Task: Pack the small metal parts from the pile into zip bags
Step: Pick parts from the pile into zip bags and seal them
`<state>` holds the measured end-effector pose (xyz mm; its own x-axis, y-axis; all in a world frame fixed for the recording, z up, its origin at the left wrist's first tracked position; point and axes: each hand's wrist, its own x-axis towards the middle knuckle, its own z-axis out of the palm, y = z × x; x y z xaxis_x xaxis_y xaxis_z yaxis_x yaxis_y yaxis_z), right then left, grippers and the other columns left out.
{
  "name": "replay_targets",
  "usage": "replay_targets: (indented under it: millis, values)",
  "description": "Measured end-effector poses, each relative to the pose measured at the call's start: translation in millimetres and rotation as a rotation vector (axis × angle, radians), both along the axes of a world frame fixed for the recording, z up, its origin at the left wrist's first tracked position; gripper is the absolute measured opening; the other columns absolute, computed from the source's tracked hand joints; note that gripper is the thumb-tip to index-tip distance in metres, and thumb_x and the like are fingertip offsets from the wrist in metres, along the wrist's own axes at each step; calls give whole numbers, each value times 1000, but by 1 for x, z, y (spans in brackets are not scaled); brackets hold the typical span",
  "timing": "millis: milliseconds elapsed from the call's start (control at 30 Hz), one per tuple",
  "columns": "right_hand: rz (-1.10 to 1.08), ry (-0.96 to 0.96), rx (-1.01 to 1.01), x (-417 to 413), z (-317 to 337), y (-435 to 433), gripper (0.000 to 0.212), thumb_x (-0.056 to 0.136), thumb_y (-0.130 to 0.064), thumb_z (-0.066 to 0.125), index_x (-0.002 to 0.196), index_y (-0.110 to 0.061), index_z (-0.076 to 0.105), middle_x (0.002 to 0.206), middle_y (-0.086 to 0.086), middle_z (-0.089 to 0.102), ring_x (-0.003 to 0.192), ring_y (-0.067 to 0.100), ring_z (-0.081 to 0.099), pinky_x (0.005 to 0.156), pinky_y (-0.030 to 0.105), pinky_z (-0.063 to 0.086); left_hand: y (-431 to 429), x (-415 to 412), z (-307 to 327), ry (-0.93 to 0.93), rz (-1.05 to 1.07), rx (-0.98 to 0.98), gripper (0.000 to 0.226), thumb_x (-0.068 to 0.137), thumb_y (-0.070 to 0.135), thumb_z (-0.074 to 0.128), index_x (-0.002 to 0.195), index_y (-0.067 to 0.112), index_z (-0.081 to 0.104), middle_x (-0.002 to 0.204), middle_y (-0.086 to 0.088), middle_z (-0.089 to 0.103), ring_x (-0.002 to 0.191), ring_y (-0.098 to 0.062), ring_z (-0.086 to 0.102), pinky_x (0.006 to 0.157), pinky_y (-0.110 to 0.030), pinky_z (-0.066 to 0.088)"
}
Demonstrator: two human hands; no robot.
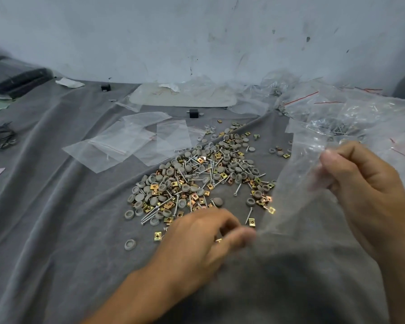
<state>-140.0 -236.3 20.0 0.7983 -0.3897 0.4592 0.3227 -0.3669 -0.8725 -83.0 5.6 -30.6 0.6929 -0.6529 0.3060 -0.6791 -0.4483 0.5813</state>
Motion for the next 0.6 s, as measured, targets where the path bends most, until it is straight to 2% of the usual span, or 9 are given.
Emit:
replay_targets:
  millis: [67, 133, 200, 300, 367, 500, 533, 600]
  values:
    - [-140, 37, -102, -2, 0, -8, 34, 83, -48, 61, 76, -15, 53, 70, 16, 56, 57, 9, 46, 51, 18, 39, -13, 24, 5, 7, 50, 5, 32, 97, 62, 43, 97, 36, 61, 83, 23, 60, 83, 5, 57, 69, -15, 41]
    - [-228, 97, -208, -3, -2, -15, 34, 81, -46, 62, 75, -15, 48, 65, 6, 54, 54, 7, 39, 47, 20, 34, -32, 54, 8, 7, 87, 39, 20, 98, 49, 54, 109, 35, 63, 93, 21, 62, 85, 5, 57, 75, -18, 47]
    - [-270, 161, -322, -3, -4, -16, 31, 85, -36, 67, 72, -15, 47, 58, -6, 49, 53, 8, 40, 48, 18, 33, -53, 83, 8, 18, 92, 115, 31, 96, 43, 62, 125, 29, 59, 113, 15, 63, 97, 1, 56, 88, -24, 50]
    - [-284, 188, -411, -2, -4, -13, 28, 84, -26, 67, 69, -14, 47, 58, -3, 46, 56, 9, 39, 53, 19, 33, -81, 116, 3, 25, 88, 213, 53, 91, 44, 69, 136, 23, 53, 134, 3, 57, 118, -13, 54, 102, -34, 47]
    - [-262, 184, -409, -2, -3, -11, 28, 84, -27, 67, 68, -15, 47, 60, -3, 45, 56, 9, 40, 54, 19, 33, -96, 129, -1, 40, 123, 257, 58, 86, 50, 73, 131, 19, 55, 129, -1, 58, 114, -17, 54, 98, -36, 48]
    - [-225, 192, -415, -3, -3, -10, 29, 85, -29, 67, 69, -18, 46, 61, -6, 45, 58, 9, 41, 53, 18, 32, -116, 137, -2, -24, 186, 345, 51, 79, 56, 77, 102, 13, 61, 103, 0, 60, 90, -22, 55, 68, -34, 42]
    - [-215, 196, -417, -3, -3, -10, 29, 86, -30, 67, 69, -19, 46, 62, -6, 45, 59, 9, 41, 53, 18, 33, -118, 136, -2, -36, 181, 347, 50, 80, 54, 77, 99, 11, 63, 98, -2, 62, 88, -24, 57, 65, -35, 43]
    - [-182, 210, -423, -3, -3, -11, 29, 86, -32, 67, 70, -19, 47, 62, -6, 46, 59, 8, 42, 54, 19, 34, -116, 135, -3, -49, 154, 355, 44, 83, 50, 76, 103, 11, 66, 98, -3, 66, 90, -24, 61, 73, -38, 50]
